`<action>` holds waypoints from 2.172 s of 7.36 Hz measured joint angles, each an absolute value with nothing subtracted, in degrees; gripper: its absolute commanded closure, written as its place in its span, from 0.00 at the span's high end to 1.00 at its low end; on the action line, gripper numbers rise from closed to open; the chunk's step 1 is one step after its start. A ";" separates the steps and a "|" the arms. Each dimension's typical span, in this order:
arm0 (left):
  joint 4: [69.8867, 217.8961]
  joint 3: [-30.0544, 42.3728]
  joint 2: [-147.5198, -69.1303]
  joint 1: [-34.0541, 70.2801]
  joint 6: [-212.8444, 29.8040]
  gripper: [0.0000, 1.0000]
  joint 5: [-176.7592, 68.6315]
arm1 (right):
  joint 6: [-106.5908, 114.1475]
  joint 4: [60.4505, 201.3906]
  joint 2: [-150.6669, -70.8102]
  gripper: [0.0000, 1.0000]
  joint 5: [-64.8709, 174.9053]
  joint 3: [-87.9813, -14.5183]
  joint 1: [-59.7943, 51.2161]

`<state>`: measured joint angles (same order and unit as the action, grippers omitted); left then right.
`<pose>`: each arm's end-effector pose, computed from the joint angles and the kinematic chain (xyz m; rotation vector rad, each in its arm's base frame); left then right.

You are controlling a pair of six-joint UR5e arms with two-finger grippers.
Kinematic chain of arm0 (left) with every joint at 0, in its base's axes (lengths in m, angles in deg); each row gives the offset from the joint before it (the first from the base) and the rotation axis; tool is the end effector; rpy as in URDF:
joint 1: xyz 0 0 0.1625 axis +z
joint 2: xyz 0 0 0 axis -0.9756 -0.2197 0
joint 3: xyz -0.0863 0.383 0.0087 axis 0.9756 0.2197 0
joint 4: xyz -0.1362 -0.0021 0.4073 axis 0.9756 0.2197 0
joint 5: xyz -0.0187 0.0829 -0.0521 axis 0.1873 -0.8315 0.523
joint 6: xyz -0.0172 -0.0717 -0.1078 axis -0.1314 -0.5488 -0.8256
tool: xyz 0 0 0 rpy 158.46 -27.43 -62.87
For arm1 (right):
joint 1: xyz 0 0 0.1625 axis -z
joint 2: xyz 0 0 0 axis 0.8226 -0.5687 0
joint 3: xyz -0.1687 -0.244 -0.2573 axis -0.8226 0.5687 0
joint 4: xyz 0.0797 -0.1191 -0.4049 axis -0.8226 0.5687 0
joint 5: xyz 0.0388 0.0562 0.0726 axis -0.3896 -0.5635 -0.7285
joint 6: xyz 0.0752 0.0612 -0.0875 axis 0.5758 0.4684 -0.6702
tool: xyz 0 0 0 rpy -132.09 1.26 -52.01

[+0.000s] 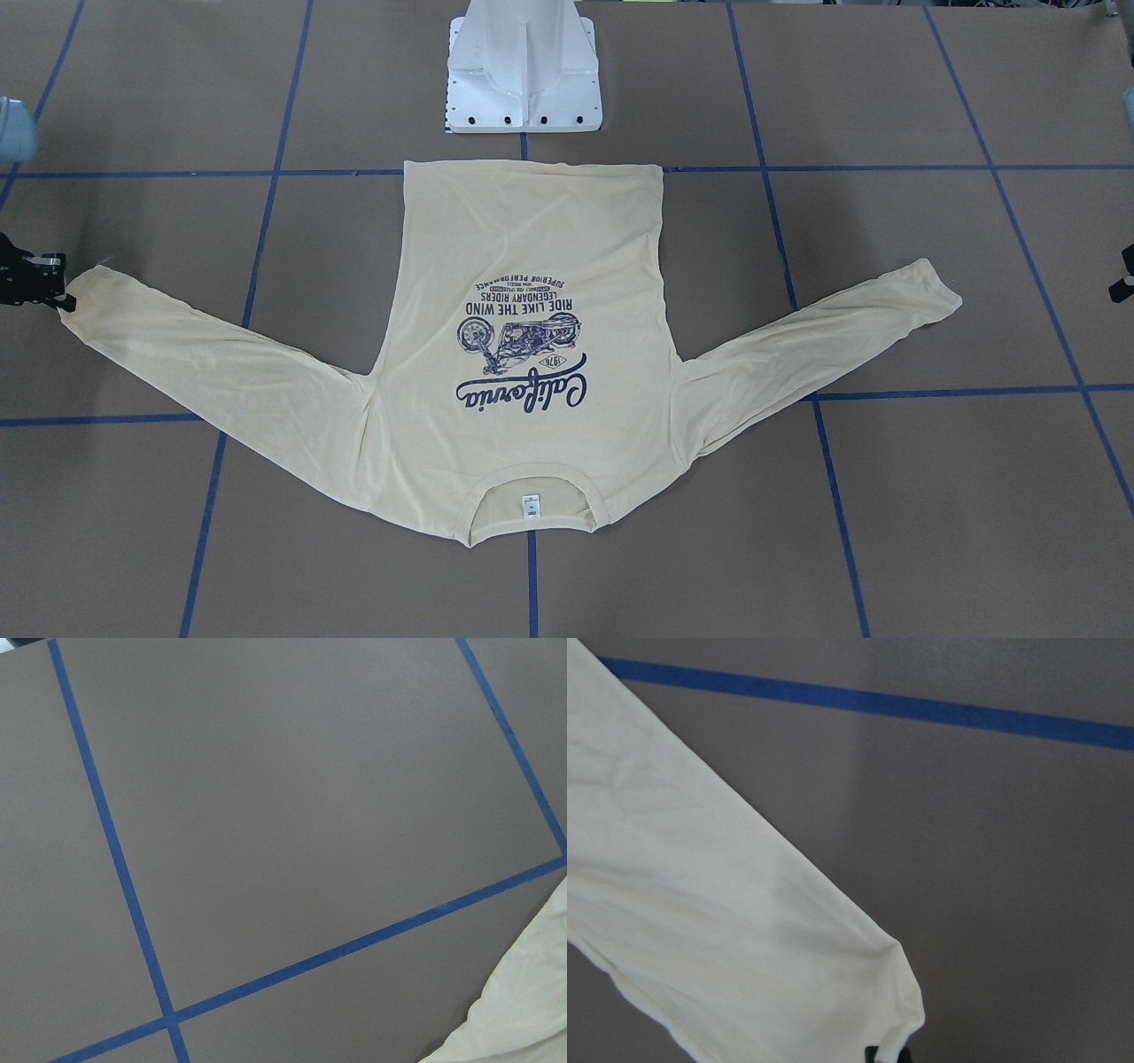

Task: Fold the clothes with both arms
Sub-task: 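Lower the right gripper to the cuff of the sleeve nearest it and grasp, then lift the held sleeve and carry it across the shirt toward the collar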

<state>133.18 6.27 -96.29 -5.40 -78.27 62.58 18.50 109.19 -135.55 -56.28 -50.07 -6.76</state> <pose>0.0380 -0.5818 0.5290 0.3335 0.8576 0.2717 -0.2017 -0.4707 0.6007 0.0910 -0.9162 -0.1625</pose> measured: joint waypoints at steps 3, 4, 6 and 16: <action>133.07 6.01 -96.29 -5.40 -78.28 1.00 62.74 | 26.48 111.83 -129.85 0.00 -62.61 -55.19 -8.49; 133.00 5.94 -96.29 -5.40 -78.38 1.00 62.74 | 31.71 111.95 -125.17 0.00 -64.01 -55.14 -8.61; 133.15 5.98 -96.34 -5.39 -80.69 1.00 62.76 | 41.19 111.93 -114.67 0.00 -64.65 -52.64 -7.67; 133.37 2.03 -96.97 -5.40 -81.85 1.00 62.85 | 52.94 111.36 -68.88 0.00 -39.85 -22.78 12.64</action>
<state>133.37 2.03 -96.97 -5.40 -81.85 62.85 52.94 111.36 -68.88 -39.85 -22.78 12.64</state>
